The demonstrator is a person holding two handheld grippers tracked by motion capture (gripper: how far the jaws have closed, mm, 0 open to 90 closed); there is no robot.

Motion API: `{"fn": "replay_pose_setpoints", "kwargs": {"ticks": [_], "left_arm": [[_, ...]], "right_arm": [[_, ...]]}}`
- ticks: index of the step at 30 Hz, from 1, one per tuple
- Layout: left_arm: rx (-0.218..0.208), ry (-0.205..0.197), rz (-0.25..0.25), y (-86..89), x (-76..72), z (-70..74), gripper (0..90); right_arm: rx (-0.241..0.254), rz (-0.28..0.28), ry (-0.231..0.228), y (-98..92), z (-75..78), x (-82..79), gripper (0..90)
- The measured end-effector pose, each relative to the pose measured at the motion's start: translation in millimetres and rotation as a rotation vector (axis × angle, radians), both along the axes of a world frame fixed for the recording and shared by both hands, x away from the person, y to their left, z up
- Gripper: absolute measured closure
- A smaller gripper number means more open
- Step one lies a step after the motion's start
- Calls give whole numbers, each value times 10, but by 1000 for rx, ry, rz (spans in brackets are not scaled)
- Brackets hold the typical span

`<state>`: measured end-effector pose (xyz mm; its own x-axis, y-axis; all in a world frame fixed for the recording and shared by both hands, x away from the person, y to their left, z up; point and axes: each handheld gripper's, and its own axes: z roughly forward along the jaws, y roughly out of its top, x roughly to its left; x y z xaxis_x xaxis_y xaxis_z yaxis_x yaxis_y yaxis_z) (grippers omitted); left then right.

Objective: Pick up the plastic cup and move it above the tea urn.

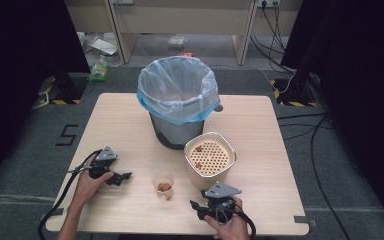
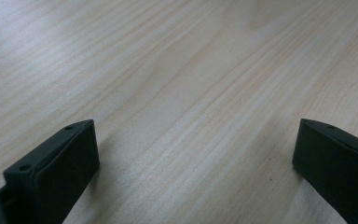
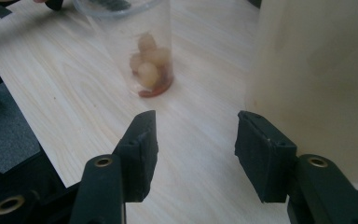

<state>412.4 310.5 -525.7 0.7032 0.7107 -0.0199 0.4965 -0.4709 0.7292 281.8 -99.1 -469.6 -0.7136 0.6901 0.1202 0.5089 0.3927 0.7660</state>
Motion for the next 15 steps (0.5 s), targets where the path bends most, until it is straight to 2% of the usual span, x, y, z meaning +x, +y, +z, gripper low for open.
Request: {"fn": "replay_pose_setpoints", "kwargs": {"ticks": [7, 15], "left_arm": [[0, 0, 0, 0, 0, 0, 0], [1, 1, 1, 0, -2, 1, 0]], "right_arm": [[33, 14, -13, 122, 54, 38, 520], [60, 5, -41, 246, 123, 33, 542]]}}
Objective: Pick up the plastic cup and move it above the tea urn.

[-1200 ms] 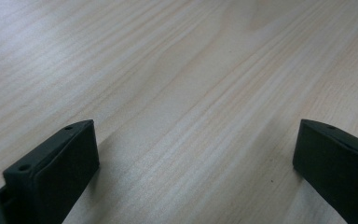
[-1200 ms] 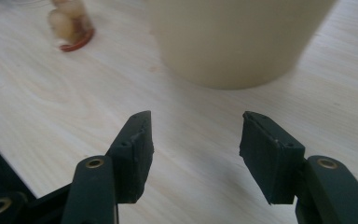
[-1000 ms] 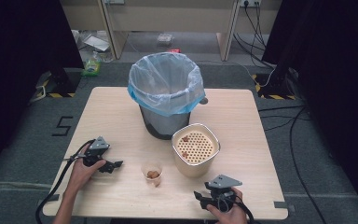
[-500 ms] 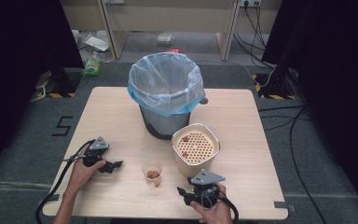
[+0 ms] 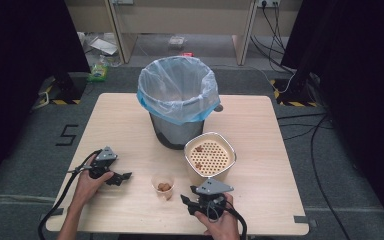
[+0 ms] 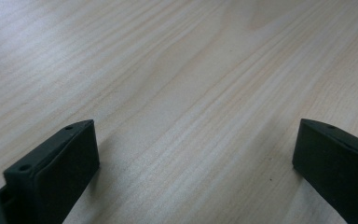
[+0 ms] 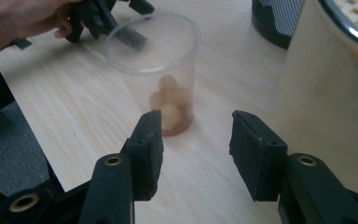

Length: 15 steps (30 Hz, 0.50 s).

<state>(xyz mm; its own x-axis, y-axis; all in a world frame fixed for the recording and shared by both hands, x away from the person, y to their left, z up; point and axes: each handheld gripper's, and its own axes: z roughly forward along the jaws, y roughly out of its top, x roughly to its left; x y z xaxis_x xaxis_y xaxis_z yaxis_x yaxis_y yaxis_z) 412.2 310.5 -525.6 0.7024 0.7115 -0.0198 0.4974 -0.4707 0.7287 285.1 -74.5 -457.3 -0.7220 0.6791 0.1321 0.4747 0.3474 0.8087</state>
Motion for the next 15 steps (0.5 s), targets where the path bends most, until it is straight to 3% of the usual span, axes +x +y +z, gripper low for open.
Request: {"fn": "replay_pose_setpoints", "kwargs": {"ticks": [15], "left_arm": [[-1, 0, 2, -1, -2, -1, 0]], "right_arm": [[30, -16, -38, 248, 148, 74, 556]]}}
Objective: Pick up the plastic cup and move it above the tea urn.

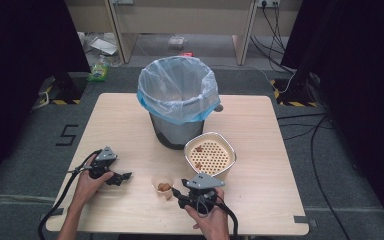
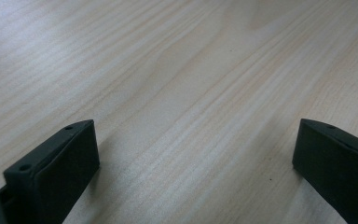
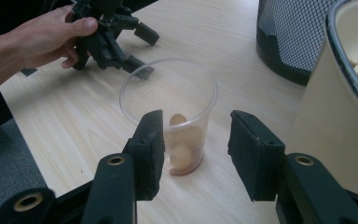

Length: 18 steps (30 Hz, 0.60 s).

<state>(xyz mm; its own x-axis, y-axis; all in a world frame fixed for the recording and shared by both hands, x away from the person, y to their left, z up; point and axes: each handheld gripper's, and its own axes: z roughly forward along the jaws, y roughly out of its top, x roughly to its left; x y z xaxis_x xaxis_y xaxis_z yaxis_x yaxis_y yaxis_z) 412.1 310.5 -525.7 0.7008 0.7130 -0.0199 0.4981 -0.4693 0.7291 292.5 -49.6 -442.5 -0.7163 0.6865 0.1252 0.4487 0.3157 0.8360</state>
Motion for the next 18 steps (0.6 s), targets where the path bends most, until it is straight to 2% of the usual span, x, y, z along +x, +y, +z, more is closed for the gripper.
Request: {"fn": "replay_pose_setpoints", "kwargs": {"ticks": [8, 13, 18], "left_arm": [[1, 1, -1, 1, 0, 1, 0], [0, 0, 0, 0, 0, 0, 0], [1, 1, -1, 1, 0, 1, 0]], "right_arm": [[26, -28, -16, 87, 49, 50, 561], [2, -45, -25, 182, 14, 111, 562], [-31, -52, -5, 224, -69, 183, 565]]}}
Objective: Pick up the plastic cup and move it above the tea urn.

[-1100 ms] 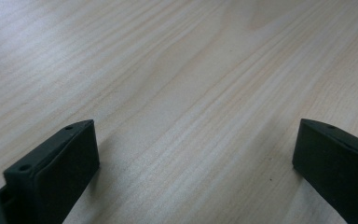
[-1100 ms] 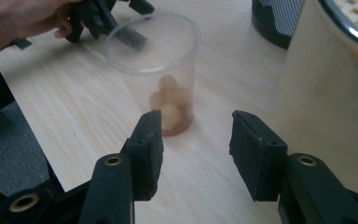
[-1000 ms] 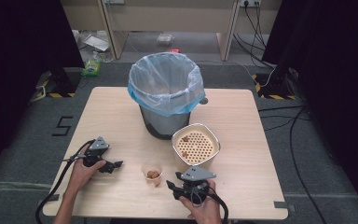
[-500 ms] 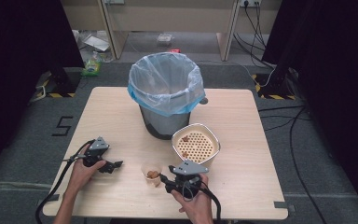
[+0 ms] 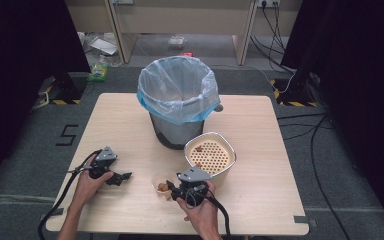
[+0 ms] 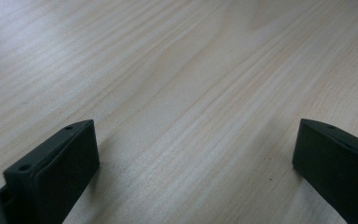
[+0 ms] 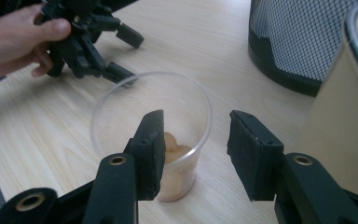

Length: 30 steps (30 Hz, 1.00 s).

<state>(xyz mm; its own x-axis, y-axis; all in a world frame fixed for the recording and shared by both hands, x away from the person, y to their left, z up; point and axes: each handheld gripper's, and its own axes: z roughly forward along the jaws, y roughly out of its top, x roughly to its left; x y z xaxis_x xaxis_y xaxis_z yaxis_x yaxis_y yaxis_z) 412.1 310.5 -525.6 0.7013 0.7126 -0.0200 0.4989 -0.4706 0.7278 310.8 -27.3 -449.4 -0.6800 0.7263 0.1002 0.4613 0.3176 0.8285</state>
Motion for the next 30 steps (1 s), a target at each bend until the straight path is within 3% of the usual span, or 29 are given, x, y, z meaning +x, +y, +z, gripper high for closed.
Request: {"fn": "replay_pose_setpoints", "kwargs": {"ticks": [3, 4, 11, 17, 19, 22, 30], "left_arm": [[0, 0, 0, 0, 0, 0, 0], [0, 0, 0, 0, 0, 0, 0], [0, -1, 0, 0, 0, 0, 0], [-1, 0, 2, -1, -2, 0, 0], [-1, 0, 2, -1, -2, 0, 0], [-1, 0, 2, -1, -2, 0, 0], [0, 0, 1, 0, -1, 0, 0]], "right_arm": [[-7, 3, 12, -5, -39, 19, 583], [-11, 22, 34, -10, -80, 19, 623], [-40, 60, 55, -28, -173, -1, 748], [-29, 98, 50, -62, -216, -15, 830], [-2, 123, 50, -81, -209, -41, 863], [-25, 147, 16, -118, -173, -86, 873], [6, 165, -11, -280, -43, -191, 874]]}}
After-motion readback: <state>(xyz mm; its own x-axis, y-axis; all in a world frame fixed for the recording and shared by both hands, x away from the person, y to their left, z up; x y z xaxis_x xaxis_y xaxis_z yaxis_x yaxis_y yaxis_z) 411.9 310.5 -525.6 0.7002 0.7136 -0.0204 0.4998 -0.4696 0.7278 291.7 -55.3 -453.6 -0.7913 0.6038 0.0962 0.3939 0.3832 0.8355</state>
